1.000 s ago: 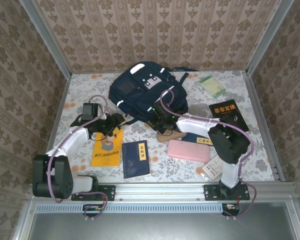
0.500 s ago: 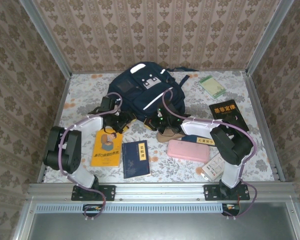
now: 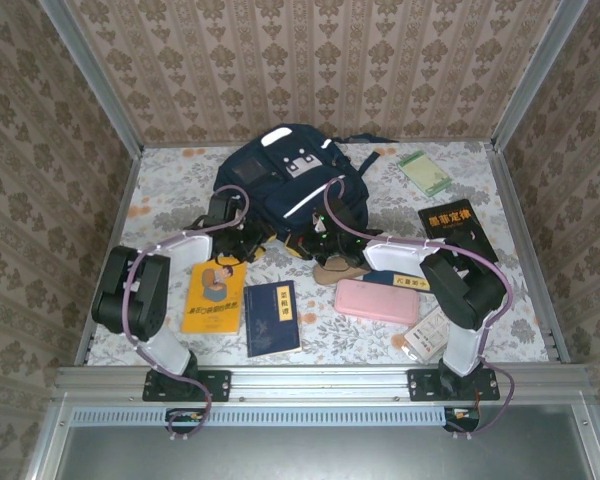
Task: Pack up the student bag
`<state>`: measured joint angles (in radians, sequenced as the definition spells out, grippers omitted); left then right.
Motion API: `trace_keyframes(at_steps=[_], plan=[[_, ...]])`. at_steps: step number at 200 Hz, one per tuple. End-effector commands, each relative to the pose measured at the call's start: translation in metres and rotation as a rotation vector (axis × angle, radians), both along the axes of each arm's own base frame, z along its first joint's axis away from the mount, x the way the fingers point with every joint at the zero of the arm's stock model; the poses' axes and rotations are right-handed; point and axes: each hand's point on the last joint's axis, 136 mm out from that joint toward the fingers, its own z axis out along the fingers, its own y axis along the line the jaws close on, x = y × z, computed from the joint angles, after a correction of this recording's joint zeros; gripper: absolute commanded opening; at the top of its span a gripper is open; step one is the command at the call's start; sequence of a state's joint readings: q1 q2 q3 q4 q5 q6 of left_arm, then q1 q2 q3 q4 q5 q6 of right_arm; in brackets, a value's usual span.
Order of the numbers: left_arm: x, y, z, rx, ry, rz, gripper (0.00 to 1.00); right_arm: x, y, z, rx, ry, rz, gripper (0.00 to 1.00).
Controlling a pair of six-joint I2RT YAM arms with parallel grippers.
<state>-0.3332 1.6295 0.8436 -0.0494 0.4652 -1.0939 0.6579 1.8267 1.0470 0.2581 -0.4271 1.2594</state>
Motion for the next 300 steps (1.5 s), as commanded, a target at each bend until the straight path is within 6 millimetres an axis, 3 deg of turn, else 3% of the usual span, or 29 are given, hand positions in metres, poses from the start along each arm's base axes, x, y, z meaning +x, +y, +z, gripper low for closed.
trace_keyframes(at_steps=[1,16,36,65,85,129,171,187,218,259,300], plan=[[0.008,0.015,0.019,-0.032,-0.082,0.088,0.43,-0.002,0.008,0.014,0.060,-0.030,0.041,0.00],[0.008,0.018,0.024,-0.042,-0.104,0.098,0.38,-0.001,0.009,0.013,0.063,-0.028,0.041,0.00],[0.011,0.017,0.032,-0.063,-0.143,0.104,0.38,-0.001,0.010,0.009,0.069,-0.020,0.041,0.00],[0.020,0.011,0.039,-0.103,-0.177,0.114,0.54,-0.001,0.013,0.008,0.086,-0.014,0.043,0.00],[0.028,0.001,0.037,-0.123,-0.171,0.097,0.58,-0.001,0.014,0.008,0.094,-0.012,0.045,0.00],[0.036,-0.029,0.018,-0.168,-0.114,0.060,0.56,-0.001,0.014,0.010,0.083,-0.019,0.051,0.00],[0.038,-0.026,-0.006,-0.142,-0.057,0.096,0.39,-0.006,0.006,0.003,-0.038,-0.019,0.092,0.00],[0.041,-0.023,-0.008,-0.125,-0.060,0.105,0.27,-0.012,-0.004,-0.003,-0.135,-0.034,0.127,0.00],[0.045,-0.016,-0.008,-0.077,-0.059,0.107,0.16,-0.025,-0.027,-0.010,-0.323,-0.053,0.222,0.00],[0.046,-0.009,-0.007,-0.023,-0.073,0.101,0.09,-0.036,-0.046,-0.010,-0.462,-0.069,0.306,0.00],[0.040,-0.002,-0.012,0.013,-0.063,0.093,0.06,-0.039,-0.055,-0.003,-0.478,-0.083,0.338,0.00]])
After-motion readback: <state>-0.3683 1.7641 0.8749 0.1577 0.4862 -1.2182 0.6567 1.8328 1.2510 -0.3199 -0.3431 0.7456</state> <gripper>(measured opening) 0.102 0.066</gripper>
